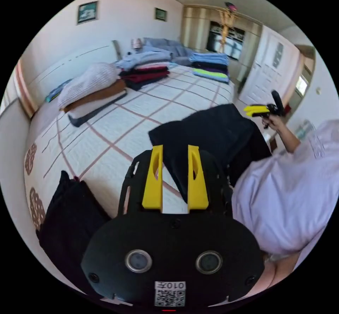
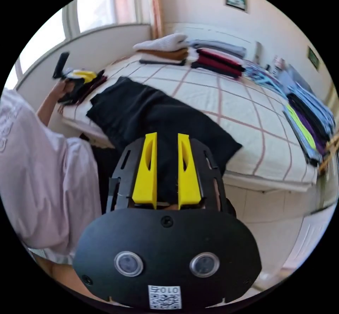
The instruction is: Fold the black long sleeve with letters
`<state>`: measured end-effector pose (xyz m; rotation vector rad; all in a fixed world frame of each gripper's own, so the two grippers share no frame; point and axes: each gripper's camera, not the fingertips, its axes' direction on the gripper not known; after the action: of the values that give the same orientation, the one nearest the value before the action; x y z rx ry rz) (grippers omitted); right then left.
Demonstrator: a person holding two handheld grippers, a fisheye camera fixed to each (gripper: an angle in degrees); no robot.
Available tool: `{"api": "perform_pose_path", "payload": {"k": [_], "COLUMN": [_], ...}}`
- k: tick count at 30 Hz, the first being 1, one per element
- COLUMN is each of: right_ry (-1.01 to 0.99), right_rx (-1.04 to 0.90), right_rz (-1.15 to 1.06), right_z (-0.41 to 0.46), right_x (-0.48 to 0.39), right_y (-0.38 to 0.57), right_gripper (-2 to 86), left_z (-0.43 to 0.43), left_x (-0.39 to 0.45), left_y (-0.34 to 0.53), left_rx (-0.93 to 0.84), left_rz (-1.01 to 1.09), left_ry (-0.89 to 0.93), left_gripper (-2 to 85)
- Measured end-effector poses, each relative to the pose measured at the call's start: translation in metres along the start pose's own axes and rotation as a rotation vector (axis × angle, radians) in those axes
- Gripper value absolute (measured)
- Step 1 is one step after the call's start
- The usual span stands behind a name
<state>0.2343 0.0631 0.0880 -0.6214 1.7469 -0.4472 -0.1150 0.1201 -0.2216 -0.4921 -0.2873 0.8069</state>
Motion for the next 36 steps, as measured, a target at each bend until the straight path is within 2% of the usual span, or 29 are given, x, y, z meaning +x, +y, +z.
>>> {"api": "perform_pose_path", "payload": {"k": [4, 9, 14, 17, 20, 23, 26, 29, 32, 36], "right_ry": [-0.026, -0.222, -0.319, -0.425, -0.395, -0.381, -0.369, -0.415, -0.46, -0.46], "right_rx": [0.031, -0.101, -0.184, -0.195, -0.106, -0.144, -0.101, -0.061, -0.144, -0.301], "right_rz": [0.277, 0.433, 0.463, 0.438, 0.475, 0.49, 0.483, 0.489, 0.478, 0.439], "right_z": [0.0, 0.037, 0.062, 0.065, 0.046, 0.049, 0.038, 0.016, 0.012, 0.033], "right_x": [0.087, 0.161, 0.197, 0.214, 0.233, 0.249, 0.259, 0.277, 0.293, 0.297], "right_y": [-0.002, -0.008, -0.016, -0.024, -0.018, -0.016, -0.02, -0.02, -0.016, -0.018], "right_gripper": [13.9, 17.1, 16.4, 7.9, 4.1, 3.9, 5.9, 16.1, 18.8, 19.8], "left_z": [0.047, 0.096, 0.111, 0.102, 0.091, 0.095, 0.097, 0.075, 0.049, 0.038], "left_x": [-0.076, -0.103, -0.13, -0.148, -0.172, -0.19, -0.195, -0.19, -0.177, -0.157], "left_y": [-0.013, -0.037, -0.047, -0.043, -0.028, -0.015, -0.014, -0.015, -0.01, 0.002], "left_rx": [0.027, -0.078, -0.091, -0.025, 0.003, 0.017, 0.024, 0.06, 0.055, 0.038], "left_rz": [-0.236, -0.25, -0.268, -0.282, -0.352, -0.399, -0.425, -0.394, -0.35, -0.301], "left_ry": [0.178, 0.241, 0.322, 0.369, 0.345, 0.367, 0.358, 0.302, 0.24, 0.267], "left_gripper": [12.8, 13.1, 8.8, 3.7, 1.7, 1.2, 1.9, 3.4, 4.5, 5.4]}}
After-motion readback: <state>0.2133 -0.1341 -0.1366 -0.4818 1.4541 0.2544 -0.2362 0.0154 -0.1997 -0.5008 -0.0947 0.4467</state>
